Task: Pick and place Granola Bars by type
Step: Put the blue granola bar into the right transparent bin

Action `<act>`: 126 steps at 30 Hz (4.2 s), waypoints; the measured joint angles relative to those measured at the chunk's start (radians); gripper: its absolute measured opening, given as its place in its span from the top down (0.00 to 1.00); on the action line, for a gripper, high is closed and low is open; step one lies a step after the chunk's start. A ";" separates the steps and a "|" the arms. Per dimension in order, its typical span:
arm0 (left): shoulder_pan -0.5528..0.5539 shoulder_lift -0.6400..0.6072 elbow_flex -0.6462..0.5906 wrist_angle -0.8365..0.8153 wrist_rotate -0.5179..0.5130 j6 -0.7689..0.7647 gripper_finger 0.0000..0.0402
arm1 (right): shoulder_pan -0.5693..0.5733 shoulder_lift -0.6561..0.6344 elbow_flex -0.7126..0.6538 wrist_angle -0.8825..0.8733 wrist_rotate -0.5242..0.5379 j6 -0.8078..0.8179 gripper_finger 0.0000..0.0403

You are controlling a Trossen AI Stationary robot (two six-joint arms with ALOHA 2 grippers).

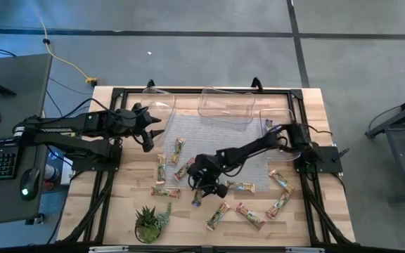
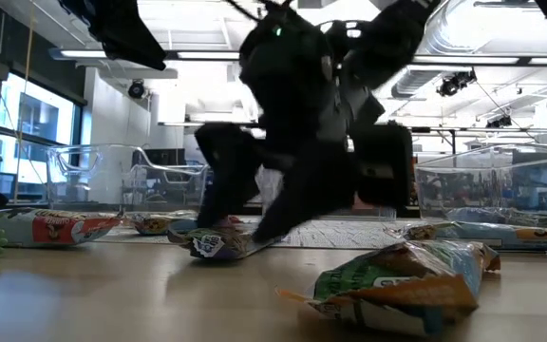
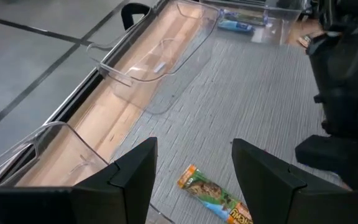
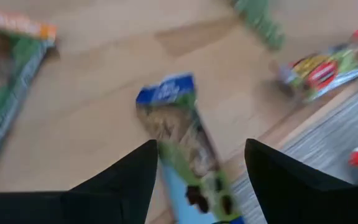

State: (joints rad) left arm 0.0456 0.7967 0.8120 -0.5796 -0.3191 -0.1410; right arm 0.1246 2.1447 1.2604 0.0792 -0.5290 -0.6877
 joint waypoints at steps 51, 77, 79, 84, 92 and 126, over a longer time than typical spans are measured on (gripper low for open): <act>0.000 0.000 0.000 0.004 -0.006 0.001 0.50 | -0.007 -0.711 0.001 -1.043 0.955 0.652 0.84; 0.000 0.000 0.000 0.000 -0.007 0.001 0.50 | -0.027 -0.847 0.000 -1.602 1.144 1.995 0.83; 0.000 0.000 0.000 0.000 -0.007 0.001 0.50 | -0.026 -0.815 -0.022 -1.613 1.144 2.039 0.83; 0.000 0.000 0.000 0.000 -0.007 0.002 0.50 | -0.047 -0.785 -0.182 -1.574 1.055 2.095 0.83; 0.000 0.000 0.000 0.000 -0.007 0.005 0.50 | -0.115 -0.786 -0.414 -1.449 1.008 2.149 0.83; 0.000 0.000 0.000 0.001 -0.006 0.005 0.50 | -0.286 -0.785 -0.434 -1.294 1.057 1.836 0.83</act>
State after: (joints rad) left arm 0.0452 0.7963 0.8120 -0.5781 -0.3256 -0.1364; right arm -0.1613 1.3594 0.8261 -1.2151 0.5275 1.1481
